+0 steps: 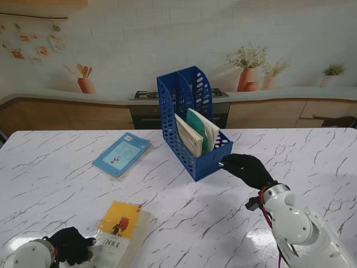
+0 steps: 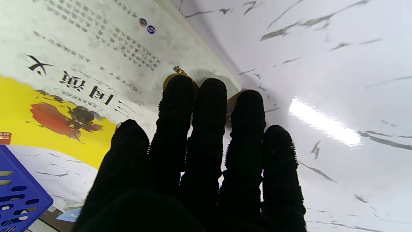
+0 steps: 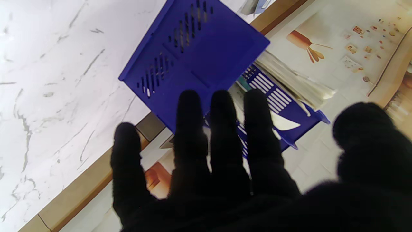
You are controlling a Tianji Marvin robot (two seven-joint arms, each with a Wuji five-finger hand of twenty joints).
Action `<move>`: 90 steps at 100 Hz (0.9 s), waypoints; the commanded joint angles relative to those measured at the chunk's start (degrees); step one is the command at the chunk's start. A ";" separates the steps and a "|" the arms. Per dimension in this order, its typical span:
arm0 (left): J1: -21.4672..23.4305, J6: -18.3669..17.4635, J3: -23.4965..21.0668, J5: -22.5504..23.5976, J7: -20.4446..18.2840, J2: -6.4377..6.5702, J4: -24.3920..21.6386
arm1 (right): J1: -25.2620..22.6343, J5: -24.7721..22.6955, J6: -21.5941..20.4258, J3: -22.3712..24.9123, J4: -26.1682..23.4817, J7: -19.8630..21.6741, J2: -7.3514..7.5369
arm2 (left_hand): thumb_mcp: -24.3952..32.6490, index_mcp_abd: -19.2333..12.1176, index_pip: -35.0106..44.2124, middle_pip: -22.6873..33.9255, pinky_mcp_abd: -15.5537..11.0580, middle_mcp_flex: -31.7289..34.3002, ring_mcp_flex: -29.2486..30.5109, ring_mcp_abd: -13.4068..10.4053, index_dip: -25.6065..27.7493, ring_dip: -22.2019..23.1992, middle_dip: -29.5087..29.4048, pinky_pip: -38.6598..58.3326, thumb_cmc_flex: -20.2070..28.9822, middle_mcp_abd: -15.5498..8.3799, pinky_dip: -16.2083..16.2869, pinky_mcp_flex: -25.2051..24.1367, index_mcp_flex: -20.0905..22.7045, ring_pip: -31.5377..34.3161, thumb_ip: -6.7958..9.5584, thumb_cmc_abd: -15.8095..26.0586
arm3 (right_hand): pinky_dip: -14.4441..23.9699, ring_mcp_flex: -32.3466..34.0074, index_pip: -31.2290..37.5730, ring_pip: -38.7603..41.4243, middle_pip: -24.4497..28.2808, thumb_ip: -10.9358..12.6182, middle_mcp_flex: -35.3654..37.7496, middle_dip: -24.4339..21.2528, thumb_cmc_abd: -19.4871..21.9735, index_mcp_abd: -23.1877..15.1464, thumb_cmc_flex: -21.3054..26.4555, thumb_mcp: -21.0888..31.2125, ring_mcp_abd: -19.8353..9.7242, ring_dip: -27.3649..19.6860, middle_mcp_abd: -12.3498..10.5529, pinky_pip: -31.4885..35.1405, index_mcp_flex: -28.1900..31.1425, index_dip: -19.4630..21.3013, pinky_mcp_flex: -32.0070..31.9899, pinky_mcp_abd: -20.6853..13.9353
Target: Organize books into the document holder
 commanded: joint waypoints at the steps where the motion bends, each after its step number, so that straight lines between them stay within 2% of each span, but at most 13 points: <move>1: 0.88 -0.24 0.62 -0.45 1.24 0.16 0.54 | -0.04 0.41 -0.13 -0.31 0.05 0.25 -0.18 | -1.22 0.64 -0.93 -2.92 3.45 -1.66 -0.57 2.97 -1.21 -0.99 -2.17 -0.59 2.09 0.69 -0.42 0.99 2.38 -1.99 0.14 3.48 | -0.96 0.54 0.29 0.41 -0.85 0.75 0.09 -0.12 1.54 -0.60 0.71 -1.18 -0.21 0.90 -0.82 -0.65 0.30 -0.60 -1.30 -3.62; 12: 0.24 -0.22 1.20 -3.44 1.48 0.20 1.31 | 0.22 0.52 -0.30 -0.42 0.23 0.30 -0.19 | -1.14 1.67 -1.64 -3.20 7.37 -1.71 2.09 4.51 -1.35 -0.68 -2.22 0.81 2.01 1.92 0.08 4.99 2.08 -0.74 0.26 3.69 | -1.07 0.51 0.29 0.29 -0.95 0.78 0.16 -0.21 1.42 -0.84 0.75 -1.34 -0.22 0.82 -0.87 -0.86 0.26 -0.61 -1.43 -3.60; 25: -2.13 -2.35 2.68 -7.77 1.72 0.21 3.36 | 0.54 0.64 -0.59 -0.54 0.52 0.21 -0.21 | -1.02 2.14 -2.23 -3.66 9.06 -2.70 2.59 5.49 -1.43 -0.80 -2.31 1.06 1.84 2.77 -0.05 7.35 1.55 -0.53 0.46 3.54 | -1.16 0.57 0.38 0.16 -1.08 0.82 0.30 -0.28 1.28 -0.95 0.75 -1.40 -0.10 0.76 -0.94 -1.02 0.42 -0.59 -1.51 -3.66; 42: -6.06 -5.50 5.03 -12.34 1.90 0.21 6.45 | 0.53 0.70 -0.62 -0.49 0.54 0.43 -0.17 | -0.81 3.29 -3.16 -3.78 9.95 -2.72 2.66 5.94 -1.64 -1.01 -2.30 0.63 1.92 3.64 -0.56 8.63 1.28 -0.69 0.63 3.48 | -1.17 0.82 0.46 0.11 -1.25 0.85 0.61 -0.33 1.05 -1.09 0.67 -1.32 -0.01 0.74 -0.96 -1.07 0.59 -0.58 -1.50 -3.43; 49: -7.58 -7.07 6.01 -13.29 2.15 0.17 7.59 | 0.55 0.86 -0.72 -0.60 0.65 0.73 -0.11 | -0.79 3.28 -3.32 -3.98 9.53 -2.59 2.91 5.15 -1.65 -1.05 -2.39 0.49 1.88 4.30 -0.74 8.52 1.42 -0.64 0.69 3.37 | -1.14 0.94 0.51 0.13 -1.26 0.85 0.79 -0.32 0.93 -1.12 0.63 -1.28 0.06 0.75 -0.91 -1.01 0.71 -0.58 -1.44 -3.42; 54: -8.56 -7.81 6.84 -13.00 2.00 0.26 8.07 | 0.63 1.08 -0.96 -0.76 0.83 1.15 -0.03 | -0.74 4.00 -3.25 -4.03 9.61 -2.51 2.59 5.61 -1.59 -1.18 -2.41 0.15 1.98 5.39 -0.87 7.61 1.70 -0.94 0.71 3.19 | -1.08 0.98 0.53 0.13 -1.30 0.86 0.82 -0.32 0.95 -1.18 0.66 -1.22 0.00 0.75 -0.90 -0.90 0.76 -0.58 -1.29 -3.36; 56: -8.75 -8.36 7.02 -12.26 1.82 0.34 8.12 | 0.67 1.17 -1.06 -0.81 0.88 1.40 0.02 | -0.83 3.22 -3.05 -3.79 8.21 -2.34 2.92 4.77 -1.45 -1.21 -2.30 0.52 1.54 4.38 -0.81 7.77 1.66 -0.88 0.69 3.49 | -1.06 0.98 0.52 0.12 -1.32 0.86 0.82 -0.32 1.01 -1.19 0.64 -1.20 -0.03 0.75 -0.83 -0.86 0.74 -0.59 -1.24 -3.32; 59: -8.93 -9.27 7.14 -11.03 1.42 0.46 8.20 | 0.72 1.30 -1.15 -0.87 0.94 1.84 0.11 | -0.88 2.80 -2.78 -3.60 7.55 -2.22 3.02 4.20 -1.29 -1.23 -2.22 0.57 1.34 3.95 -0.86 7.65 1.65 -0.84 0.67 3.48 | -1.04 0.98 0.50 0.11 -1.37 0.86 0.76 -0.33 1.07 -1.08 0.65 -1.17 -0.01 0.75 -0.89 -0.83 0.71 -0.60 -1.24 -3.31; 64: -9.09 -9.39 7.59 -9.79 1.67 0.42 8.13 | 0.85 1.44 -1.27 -1.03 1.11 2.19 0.17 | -0.87 2.72 -2.50 -3.52 6.77 -2.34 2.39 4.48 -1.12 -1.25 -2.17 0.30 1.25 3.78 -0.91 6.04 1.55 -1.00 0.73 3.21 | -1.01 0.94 0.51 0.09 -1.39 0.87 0.77 -0.32 1.13 -1.17 0.68 -1.14 -0.04 0.75 -0.91 -0.76 0.72 -0.60 -1.21 -3.40; 66: -9.10 -9.50 7.71 -9.46 1.96 0.37 8.11 | 0.92 1.51 -1.32 -1.11 1.22 2.24 0.17 | -0.74 2.44 -2.37 -3.20 5.78 -2.99 1.35 4.43 -0.99 -0.77 -1.94 0.89 1.07 2.91 -0.50 4.69 1.30 -0.62 0.87 3.06 | -1.00 0.96 0.52 0.10 -1.40 0.87 0.75 -0.32 1.10 -1.12 0.74 -1.12 0.01 0.75 -0.86 -0.73 0.74 -0.60 -1.19 -3.38; 73: -9.03 -9.13 8.29 -8.07 3.67 0.08 7.72 | 1.15 1.86 -1.43 -1.38 1.52 2.55 0.21 | -0.47 1.68 -1.96 -0.78 4.84 -3.76 1.33 4.21 -0.60 1.41 -0.10 2.67 0.70 2.40 0.56 4.61 0.90 1.42 1.09 2.95 | -0.95 1.01 0.53 0.16 -1.37 0.87 0.76 -0.29 1.22 -1.03 0.80 -1.12 -0.08 0.78 -0.83 -0.60 0.73 -0.62 -1.11 -3.42; 82: -9.42 -9.76 8.83 -8.41 5.98 -0.40 7.79 | 1.24 2.06 -1.52 -1.54 1.65 3.04 0.31 | -0.24 1.13 -1.90 -1.03 3.00 -4.68 0.30 3.62 -0.46 1.83 0.18 2.20 1.14 1.65 0.43 3.35 0.40 0.73 1.21 2.63 | -0.92 0.96 0.53 0.18 -1.34 0.88 0.68 -0.27 1.43 -1.02 0.92 -1.13 -0.18 0.81 -0.84 -0.51 0.73 -0.63 -1.09 -3.43; 90: -10.63 -11.02 9.39 -9.20 5.47 -0.29 8.50 | 1.19 2.16 -1.55 -1.50 1.59 3.36 0.37 | -0.20 0.78 -2.02 -1.29 1.43 -4.56 -0.67 2.33 -0.52 1.82 -0.01 1.59 1.25 1.18 0.28 1.72 0.74 -0.13 1.21 2.72 | -0.91 0.89 0.46 0.23 -1.30 0.88 0.53 -0.25 1.55 -0.76 1.08 -1.22 -0.15 0.83 -0.76 -0.42 0.57 -0.67 -1.03 -3.49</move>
